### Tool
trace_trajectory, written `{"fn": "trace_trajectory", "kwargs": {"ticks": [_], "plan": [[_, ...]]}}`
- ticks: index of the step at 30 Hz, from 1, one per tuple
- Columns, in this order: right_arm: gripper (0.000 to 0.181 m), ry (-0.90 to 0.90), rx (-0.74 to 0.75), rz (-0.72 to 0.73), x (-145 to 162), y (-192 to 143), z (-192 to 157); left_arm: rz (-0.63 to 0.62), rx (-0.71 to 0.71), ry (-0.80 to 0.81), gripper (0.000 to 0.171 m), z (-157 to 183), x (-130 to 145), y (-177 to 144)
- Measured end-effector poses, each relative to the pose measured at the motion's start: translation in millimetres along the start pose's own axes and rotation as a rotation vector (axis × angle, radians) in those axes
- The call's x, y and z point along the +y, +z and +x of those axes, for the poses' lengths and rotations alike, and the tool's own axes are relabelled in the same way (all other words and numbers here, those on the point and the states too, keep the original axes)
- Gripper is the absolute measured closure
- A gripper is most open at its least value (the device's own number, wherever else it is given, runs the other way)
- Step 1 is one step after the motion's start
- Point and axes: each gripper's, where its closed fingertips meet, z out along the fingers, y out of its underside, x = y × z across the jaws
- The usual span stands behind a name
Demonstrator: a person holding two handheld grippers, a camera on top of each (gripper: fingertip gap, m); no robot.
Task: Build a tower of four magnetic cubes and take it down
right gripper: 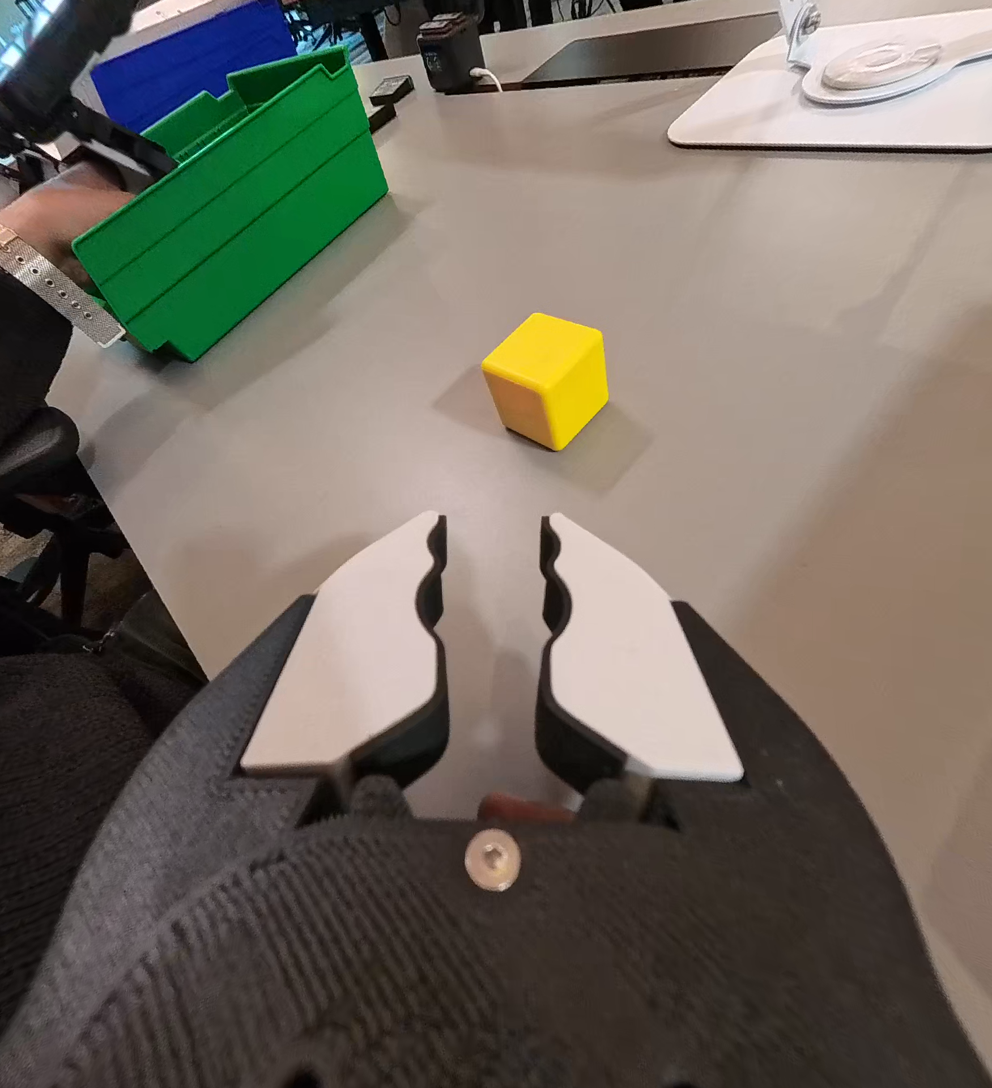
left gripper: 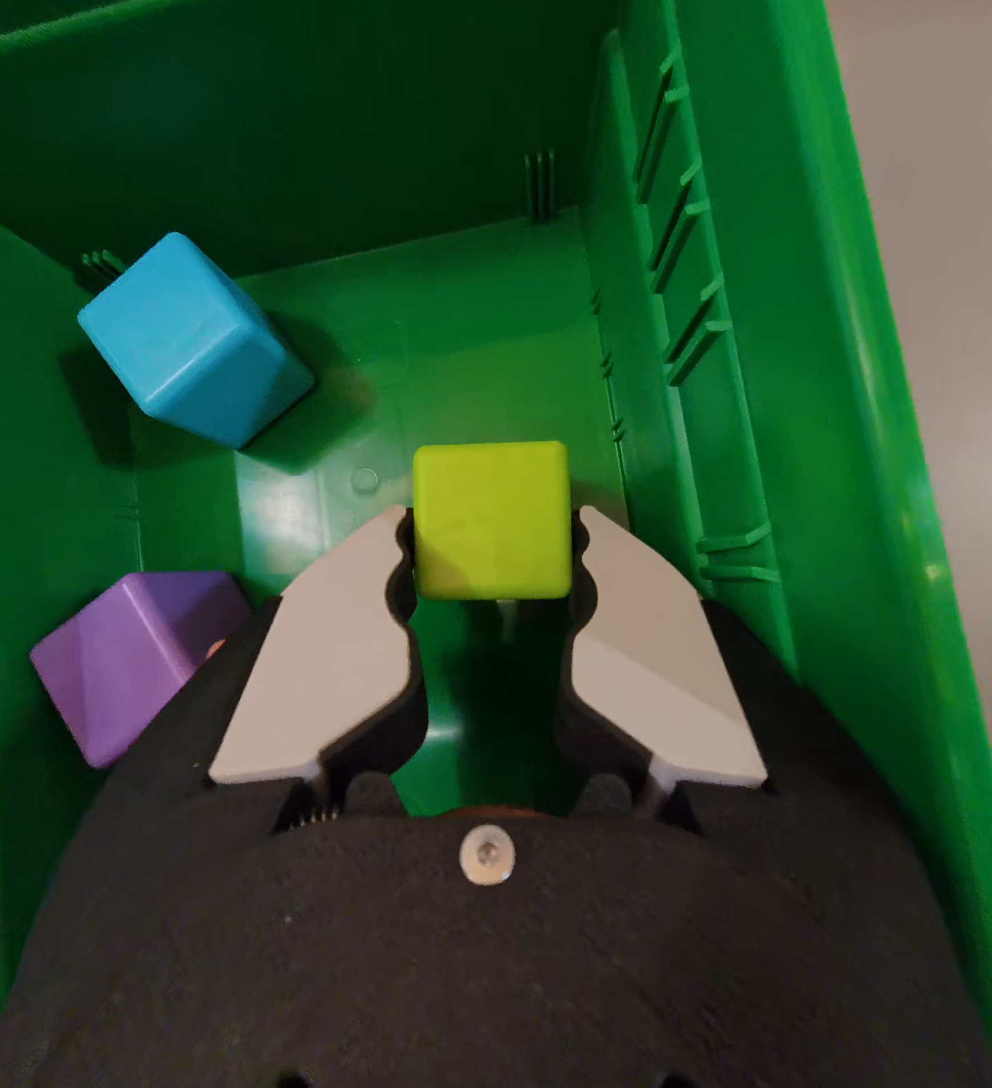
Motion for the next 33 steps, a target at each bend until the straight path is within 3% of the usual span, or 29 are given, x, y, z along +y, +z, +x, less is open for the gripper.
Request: {"fn": "trace_trajectory", "kwargs": {"ticks": [7, 10, 13, 16, 18, 23, 28, 29, 33], "plan": [[0.150, -0.001, -0.001, -0.001, 0.1, 0.3, -0.4, 0.196, -0.140, 0.035, 0.122, -22.3, -37.3, -40.2], [0.151, 0.002, 0.013, 0.003, 0.4, 1.2, 3.8, 0.299, -0.188, 0.077, 0.122, -20.7, -63.6, -78.0], [0.151, 0.038, 0.010, -0.020, 4.3, 5.6, 9.3, 0.438, -0.180, 0.183, 0.123, 9.3, -103.6, -131.3], [0.151, 0.106, -0.039, -0.015, 3.4, 7.9, 7.8, 0.566, 0.053, 0.332, 0.123, 85.3, -134.1, -170.5], [0.154, 0.150, -0.070, 0.013, -0.7, 7.1, 5.5, 0.586, 0.256, 0.455, 0.122, 144.3, -138.3, -181.6], [0.154, 0.171, -0.072, 0.068, -12.0, -0.4, 4.4, 0.510, 0.450, 0.774, 0.122, 243.0, -126.2, -165.0], [0.154, 0.126, -0.054, 0.080, -15.0, -2.3, 0.0, 0.437, 0.748, 1.227, 0.121, 318.1, -85.0, -138.2], [0.154, 0.118, -0.055, 0.066, -12.9, -0.8, -0.7, 0.447, 0.841, 1.273, 0.121, 330.2, -79.5, -137.6], [0.154, 0.109, -0.055, 0.070, -13.5, -0.1, -4.0, 0.369, 1.201, 1.141, 0.121, 365.3, -76.8, -144.8]]}}
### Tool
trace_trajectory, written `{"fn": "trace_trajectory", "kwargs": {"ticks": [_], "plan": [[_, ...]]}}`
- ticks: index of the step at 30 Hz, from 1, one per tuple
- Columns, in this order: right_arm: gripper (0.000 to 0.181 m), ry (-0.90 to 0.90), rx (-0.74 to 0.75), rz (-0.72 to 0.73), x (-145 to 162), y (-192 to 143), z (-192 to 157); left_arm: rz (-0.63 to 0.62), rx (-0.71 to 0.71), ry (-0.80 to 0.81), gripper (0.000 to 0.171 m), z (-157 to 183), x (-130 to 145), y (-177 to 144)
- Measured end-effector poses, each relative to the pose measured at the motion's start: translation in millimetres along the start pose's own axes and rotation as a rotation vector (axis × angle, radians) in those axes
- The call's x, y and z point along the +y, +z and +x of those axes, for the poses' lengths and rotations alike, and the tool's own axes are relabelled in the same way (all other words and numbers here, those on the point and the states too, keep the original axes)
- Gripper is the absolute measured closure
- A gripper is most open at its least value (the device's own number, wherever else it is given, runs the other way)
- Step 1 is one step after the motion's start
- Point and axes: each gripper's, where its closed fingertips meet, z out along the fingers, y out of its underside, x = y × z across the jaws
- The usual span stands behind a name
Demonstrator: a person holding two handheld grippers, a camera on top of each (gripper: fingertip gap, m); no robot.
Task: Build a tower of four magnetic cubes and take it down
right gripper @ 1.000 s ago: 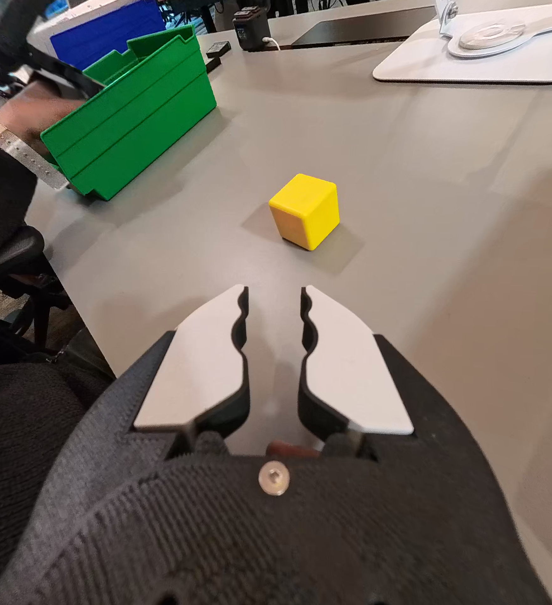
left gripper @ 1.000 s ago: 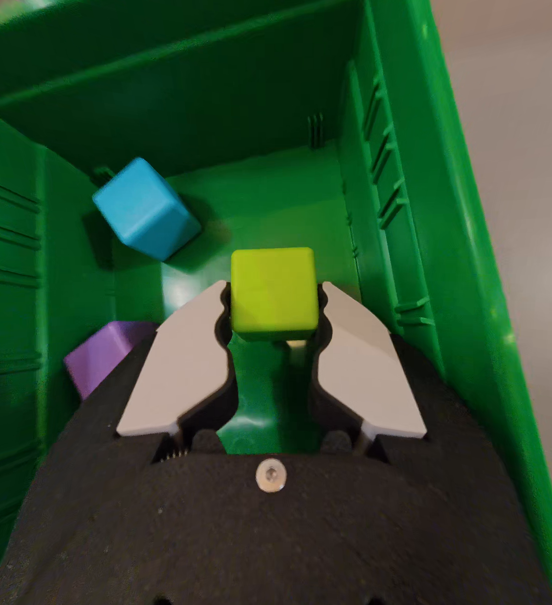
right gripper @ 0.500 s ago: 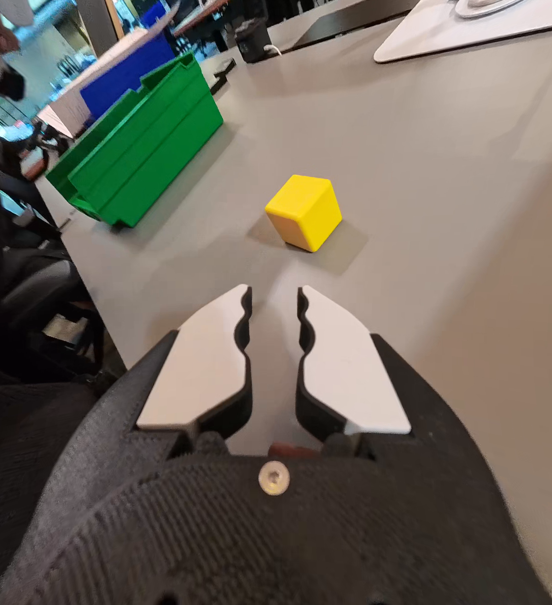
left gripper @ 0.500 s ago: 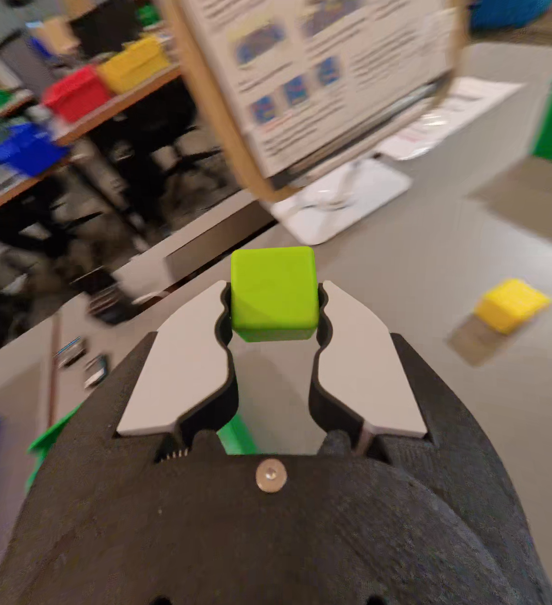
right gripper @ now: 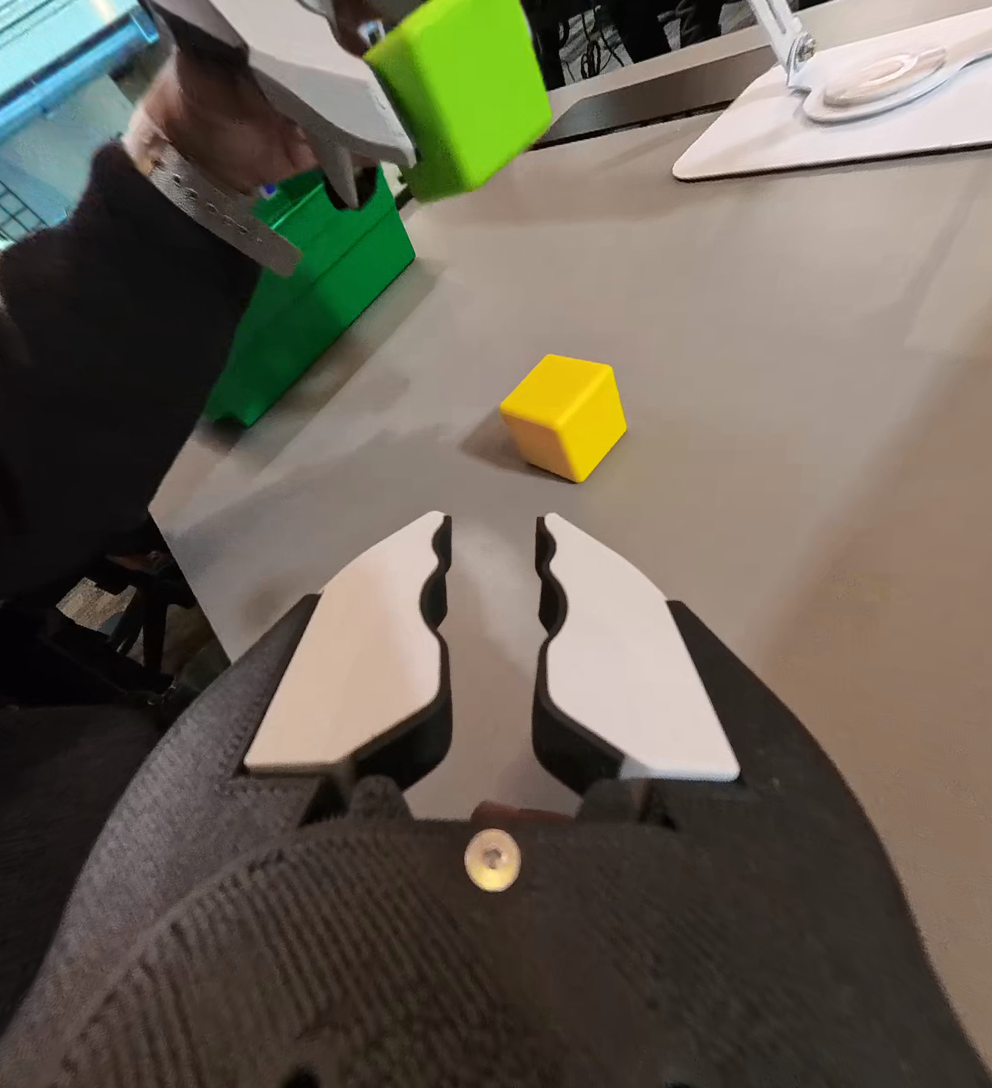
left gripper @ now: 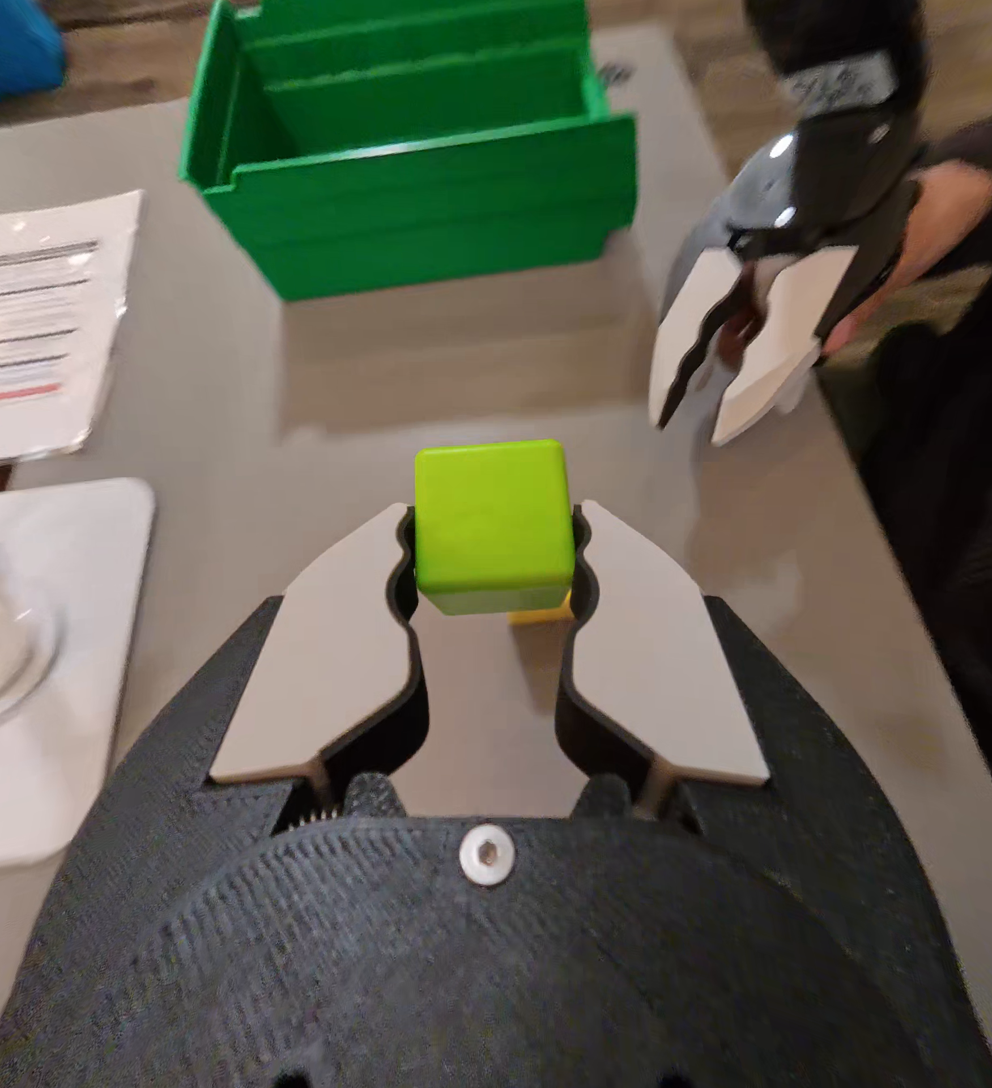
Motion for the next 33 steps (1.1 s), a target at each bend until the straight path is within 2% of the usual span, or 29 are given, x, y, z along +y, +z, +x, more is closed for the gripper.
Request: {"fn": "trace_trajectory", "kwargs": {"ticks": [1, 3, 11, 17, 33], "plan": [[0.154, 0.000, -0.002, 0.007, -0.9, -0.5, -1.0, 0.021, 0.039, -0.011, 0.121, 2.6, -1.5, 5.2], [0.153, -0.001, -0.004, 0.004, 0.0, -0.7, -2.0, -0.015, 0.061, -0.005, 0.121, 7.4, 7.1, 14.7], [0.154, -0.004, -0.024, -0.022, 4.6, 2.9, -6.5, -0.096, 0.029, 0.025, 0.121, 17.2, 22.6, 35.0], [0.154, 0.000, -0.032, -0.020, 4.5, 2.0, -8.2, -0.016, 0.046, -0.013, 0.121, 18.3, 19.0, 43.5], [0.154, 0.019, -0.041, -0.037, 7.9, 2.1, -7.8, -0.028, 0.035, -0.054, 0.122, 17.7, 39.0, 57.9]]}}
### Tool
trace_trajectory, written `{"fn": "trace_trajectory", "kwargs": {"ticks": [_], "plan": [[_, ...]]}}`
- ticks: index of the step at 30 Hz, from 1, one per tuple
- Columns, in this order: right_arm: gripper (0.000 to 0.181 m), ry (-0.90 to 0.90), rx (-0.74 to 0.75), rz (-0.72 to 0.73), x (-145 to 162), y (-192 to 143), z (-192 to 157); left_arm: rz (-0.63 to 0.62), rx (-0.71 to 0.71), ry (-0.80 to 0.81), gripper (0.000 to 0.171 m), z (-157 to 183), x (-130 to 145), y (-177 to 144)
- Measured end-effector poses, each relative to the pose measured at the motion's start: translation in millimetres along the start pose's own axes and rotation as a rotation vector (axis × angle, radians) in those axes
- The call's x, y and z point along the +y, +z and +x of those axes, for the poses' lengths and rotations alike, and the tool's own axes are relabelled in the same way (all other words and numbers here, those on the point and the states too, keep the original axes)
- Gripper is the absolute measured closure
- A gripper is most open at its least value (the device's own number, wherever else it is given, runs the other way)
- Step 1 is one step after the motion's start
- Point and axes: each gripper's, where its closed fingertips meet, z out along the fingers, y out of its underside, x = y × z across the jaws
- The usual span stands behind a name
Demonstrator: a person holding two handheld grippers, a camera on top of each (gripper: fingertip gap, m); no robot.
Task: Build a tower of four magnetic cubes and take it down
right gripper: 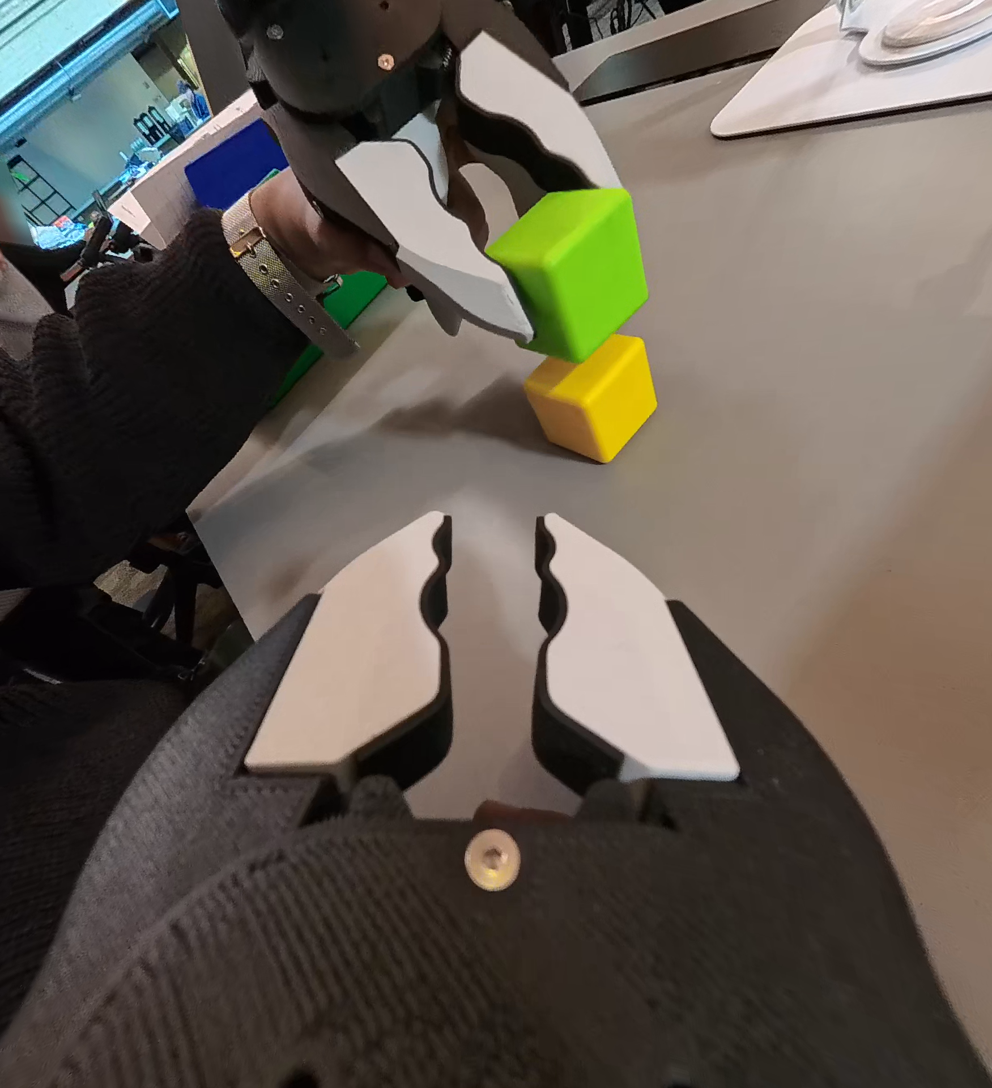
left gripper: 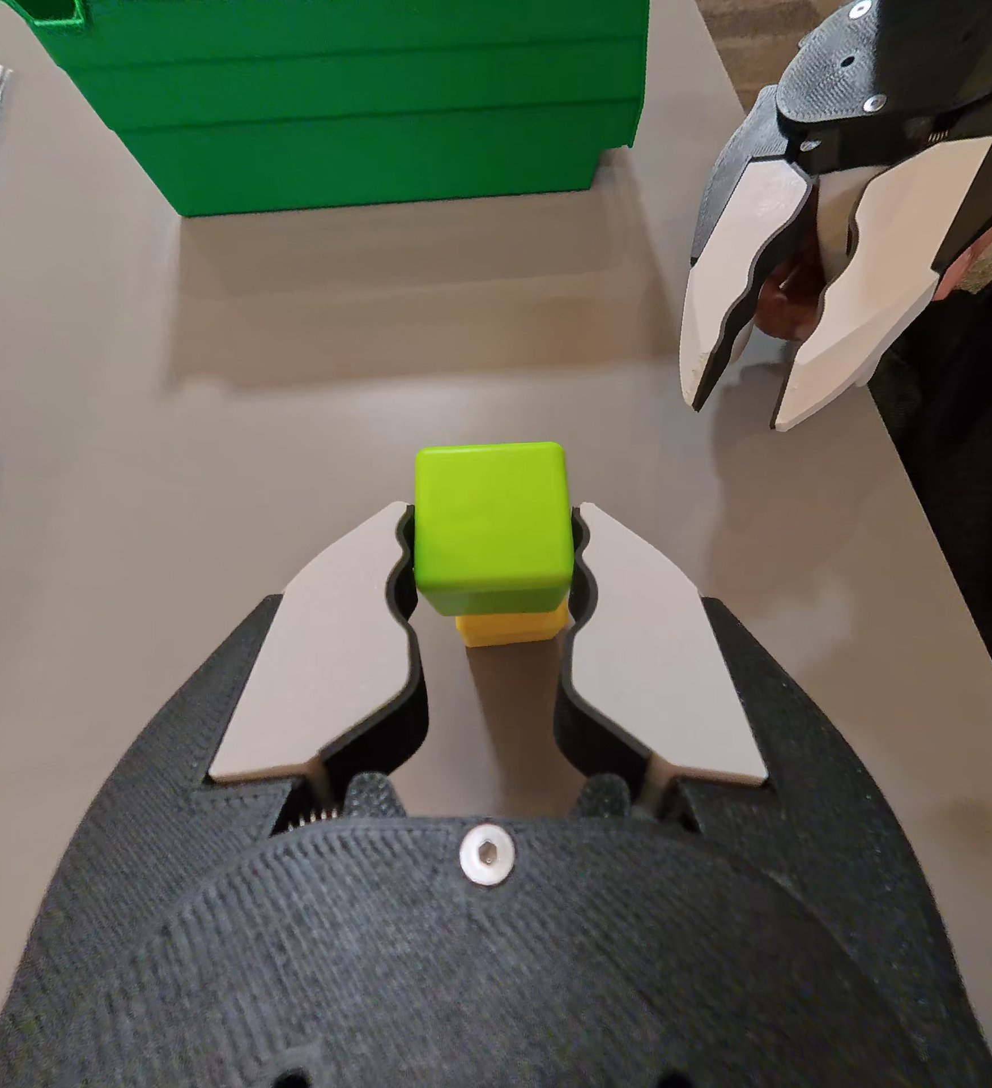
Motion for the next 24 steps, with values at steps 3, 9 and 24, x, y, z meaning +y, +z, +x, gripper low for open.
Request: {"fn": "trace_trajectory", "kwargs": {"ticks": [3, 9, 24], "plan": [[0.154, 0.006, -0.003, 0.001, -0.1, 0.0, -0.1, -0.005, 0.007, -0.005, 0.122, 1.0, 0.9, 0.6], [0.154, 0.007, -0.005, 0.001, -0.1, 0.2, -0.5, -0.016, 0.007, -0.005, 0.122, 1.5, 2.5, 1.4], [0.154, 0.015, -0.011, 0.004, -0.4, 0.0, -1.0, -0.041, 0.007, -0.008, 0.122, 1.8, 10.3, 7.6]]}}
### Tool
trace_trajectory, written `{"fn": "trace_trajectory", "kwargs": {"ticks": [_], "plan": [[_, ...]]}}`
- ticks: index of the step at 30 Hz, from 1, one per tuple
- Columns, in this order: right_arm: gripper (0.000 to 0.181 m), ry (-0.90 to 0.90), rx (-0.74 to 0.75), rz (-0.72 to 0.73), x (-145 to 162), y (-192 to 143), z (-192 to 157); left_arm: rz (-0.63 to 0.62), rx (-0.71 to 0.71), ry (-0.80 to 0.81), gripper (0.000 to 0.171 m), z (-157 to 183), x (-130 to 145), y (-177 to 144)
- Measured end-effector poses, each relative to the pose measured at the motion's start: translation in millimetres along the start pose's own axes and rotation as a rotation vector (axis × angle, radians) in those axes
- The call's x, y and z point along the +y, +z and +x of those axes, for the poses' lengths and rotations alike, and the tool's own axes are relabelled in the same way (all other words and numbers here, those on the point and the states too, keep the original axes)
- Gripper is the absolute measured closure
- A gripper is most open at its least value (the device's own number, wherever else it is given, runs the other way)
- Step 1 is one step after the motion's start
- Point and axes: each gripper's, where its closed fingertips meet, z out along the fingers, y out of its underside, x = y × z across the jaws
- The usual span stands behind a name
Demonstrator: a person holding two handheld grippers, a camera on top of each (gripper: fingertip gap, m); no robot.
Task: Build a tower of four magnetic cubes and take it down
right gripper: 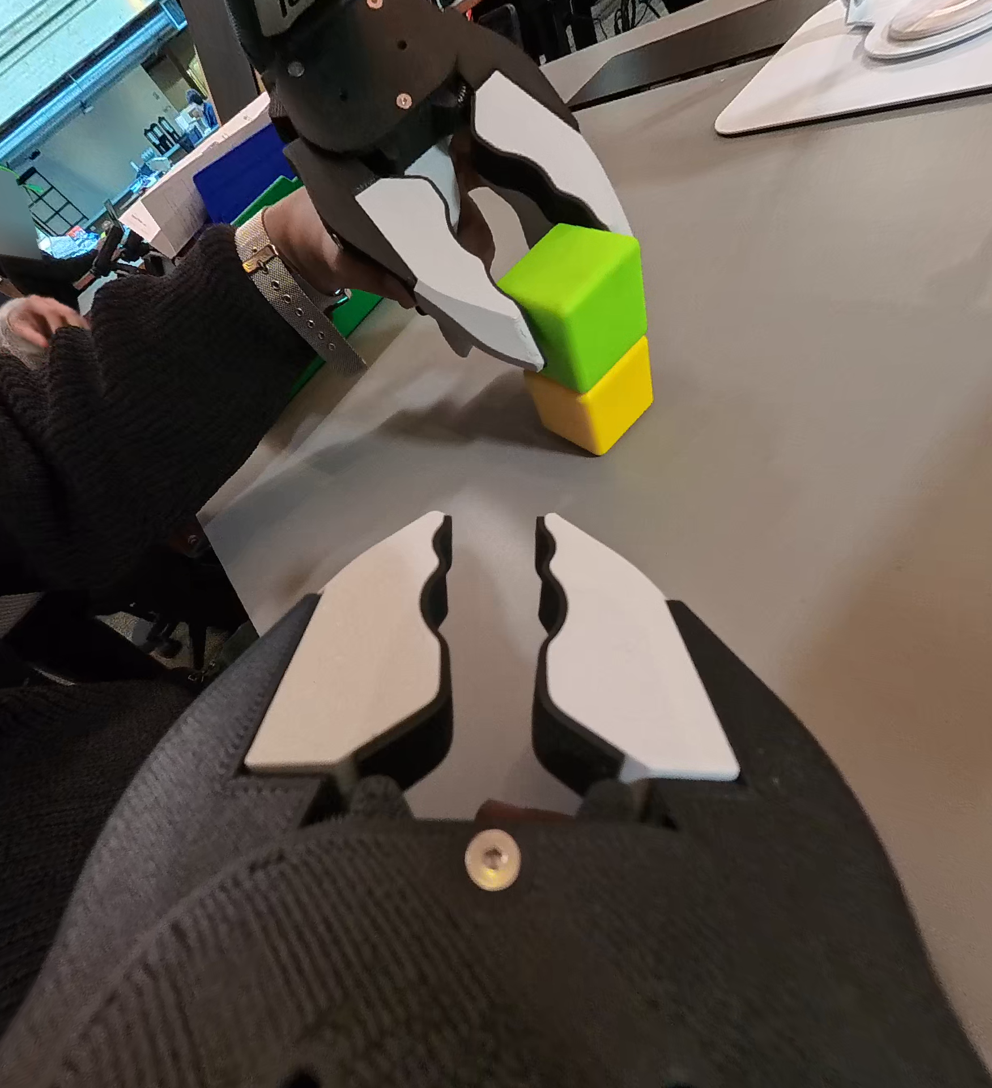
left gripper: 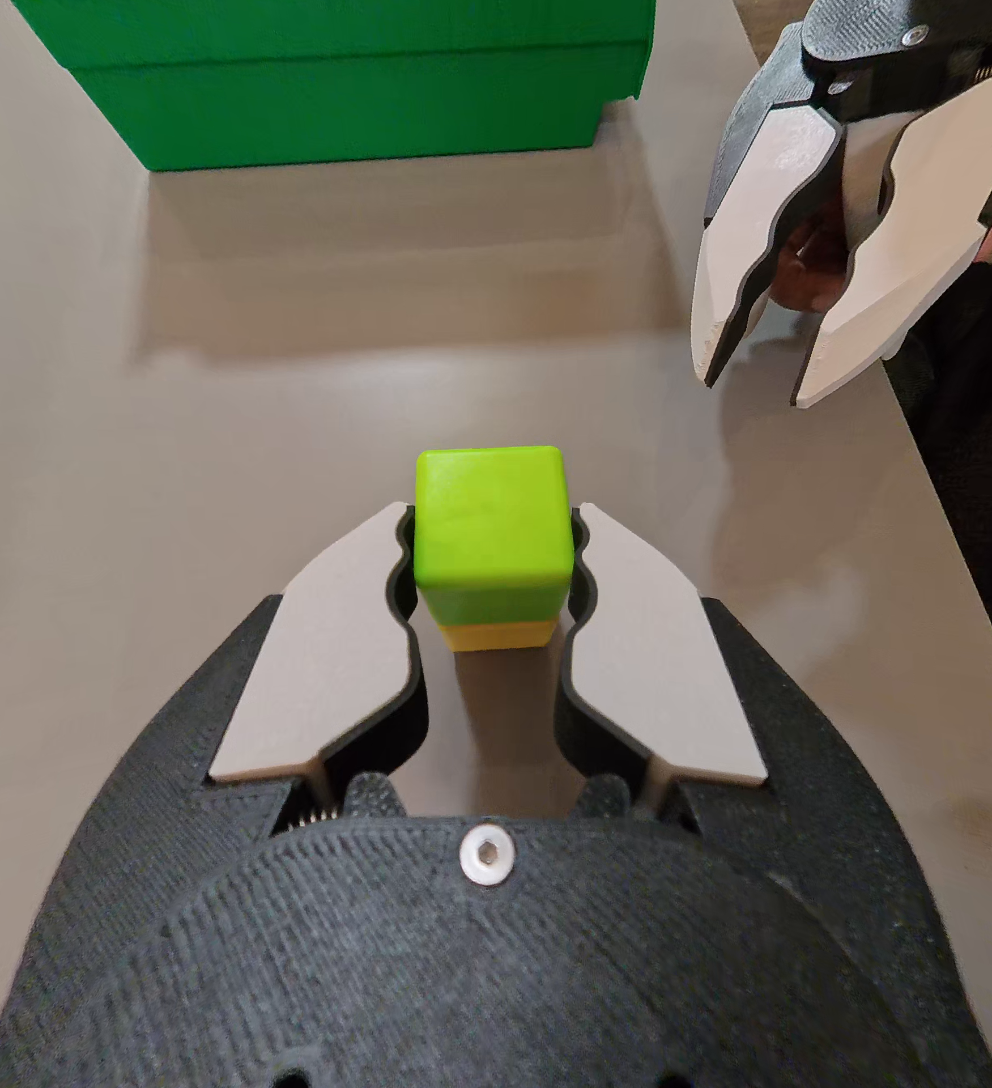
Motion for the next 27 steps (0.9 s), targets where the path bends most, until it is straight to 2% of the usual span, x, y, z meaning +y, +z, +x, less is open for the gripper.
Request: {"fn": "trace_trajectory", "kwargs": {"ticks": [21, 27], "plan": [[0.154, 0.007, -0.006, 0.002, -0.1, -0.1, -0.8, 0.045, 0.038, -0.038, 0.121, 2.2, 8.0, -1.8], [0.154, 0.008, -0.007, -0.001, 0.3, 0.1, -0.8, -0.006, 0.021, -0.025, 0.117, 2.4, 16.6, 2.6]]}}
